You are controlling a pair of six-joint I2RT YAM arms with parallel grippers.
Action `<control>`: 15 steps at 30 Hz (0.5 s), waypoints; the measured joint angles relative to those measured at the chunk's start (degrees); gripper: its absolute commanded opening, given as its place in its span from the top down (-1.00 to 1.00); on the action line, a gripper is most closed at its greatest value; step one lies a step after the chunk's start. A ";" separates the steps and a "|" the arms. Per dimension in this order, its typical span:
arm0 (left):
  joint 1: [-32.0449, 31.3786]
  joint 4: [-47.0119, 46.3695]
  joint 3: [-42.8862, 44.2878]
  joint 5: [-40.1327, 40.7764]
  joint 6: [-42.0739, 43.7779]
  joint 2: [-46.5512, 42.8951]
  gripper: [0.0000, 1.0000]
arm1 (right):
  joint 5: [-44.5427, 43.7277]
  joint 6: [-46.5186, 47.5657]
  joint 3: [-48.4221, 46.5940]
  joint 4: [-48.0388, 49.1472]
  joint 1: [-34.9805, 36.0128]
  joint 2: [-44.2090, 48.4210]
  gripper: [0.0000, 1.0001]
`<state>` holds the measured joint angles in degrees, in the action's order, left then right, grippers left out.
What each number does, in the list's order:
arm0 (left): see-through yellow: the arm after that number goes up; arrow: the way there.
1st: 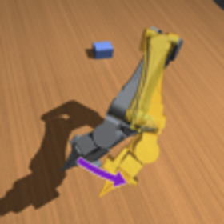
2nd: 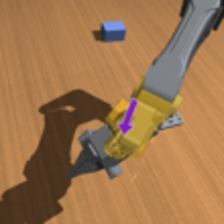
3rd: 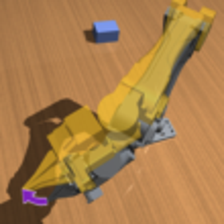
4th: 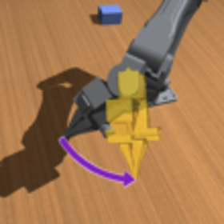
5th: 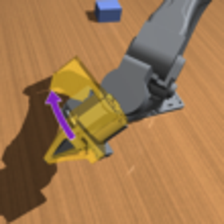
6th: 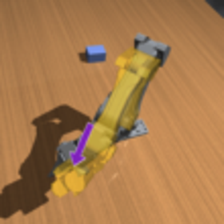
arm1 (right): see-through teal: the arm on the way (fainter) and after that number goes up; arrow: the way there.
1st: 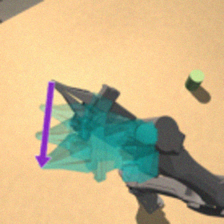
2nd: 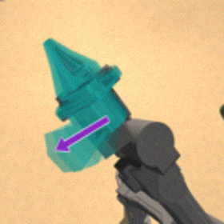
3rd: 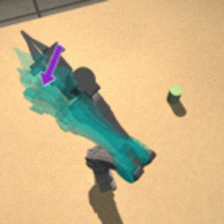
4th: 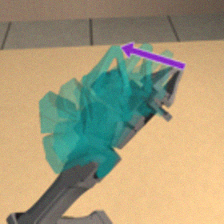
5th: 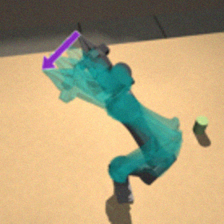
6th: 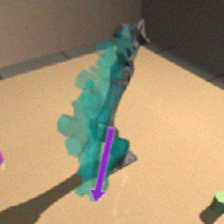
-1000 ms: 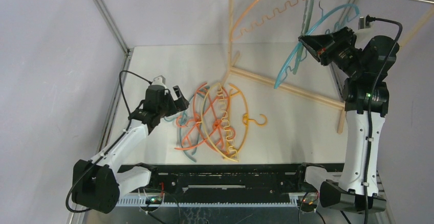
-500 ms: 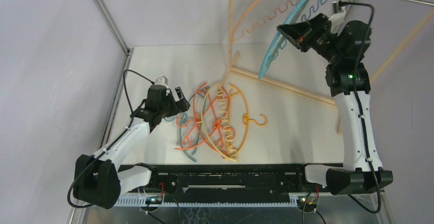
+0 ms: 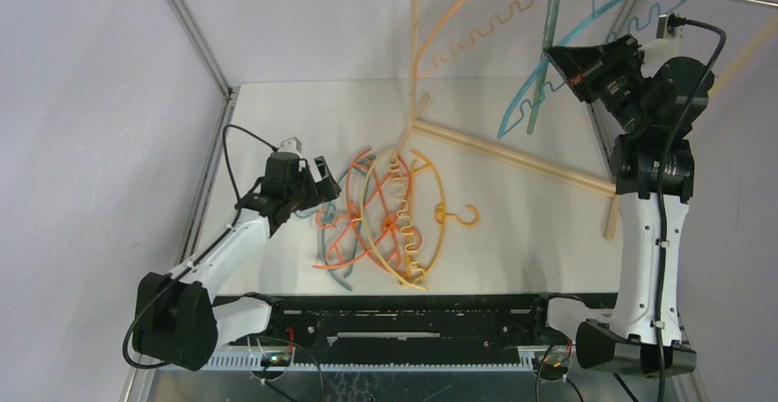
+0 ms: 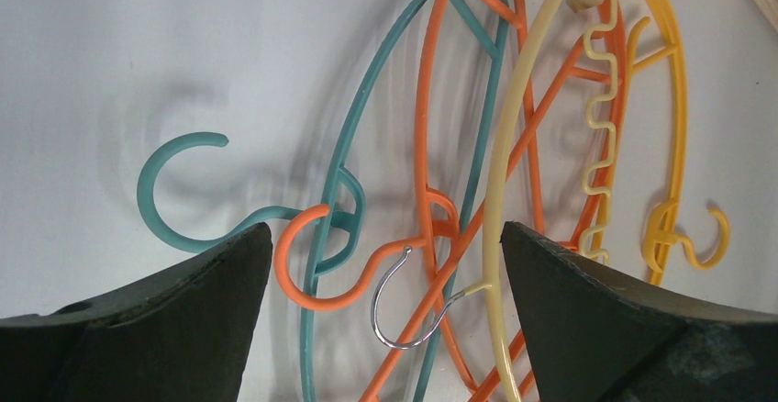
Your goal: Organize the hangers
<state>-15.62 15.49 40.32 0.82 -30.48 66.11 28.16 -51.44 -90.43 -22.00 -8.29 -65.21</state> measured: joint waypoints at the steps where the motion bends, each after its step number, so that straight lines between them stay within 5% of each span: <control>1: 0.00 0.04 0.00 -0.02 0.02 0.31 -0.99 | 0.94 -0.22 0.02 0.00 -0.72 0.39 1.00; 8: 0.07 1.38 2.25 0.04 0.92 1.16 -0.99 | 3.58 -3.41 3.30 2.54 -3.80 -0.31 1.00; 15: 0.26 1.60 3.13 0.04 1.05 1.84 -0.99 | 14.73 -16.90 5.62 10.16 -3.37 -0.72 1.00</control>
<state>-15.35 17.08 43.44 0.86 -29.43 67.94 42.89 -68.34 -84.82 -11.84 -11.66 -65.93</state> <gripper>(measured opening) 0.996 0.017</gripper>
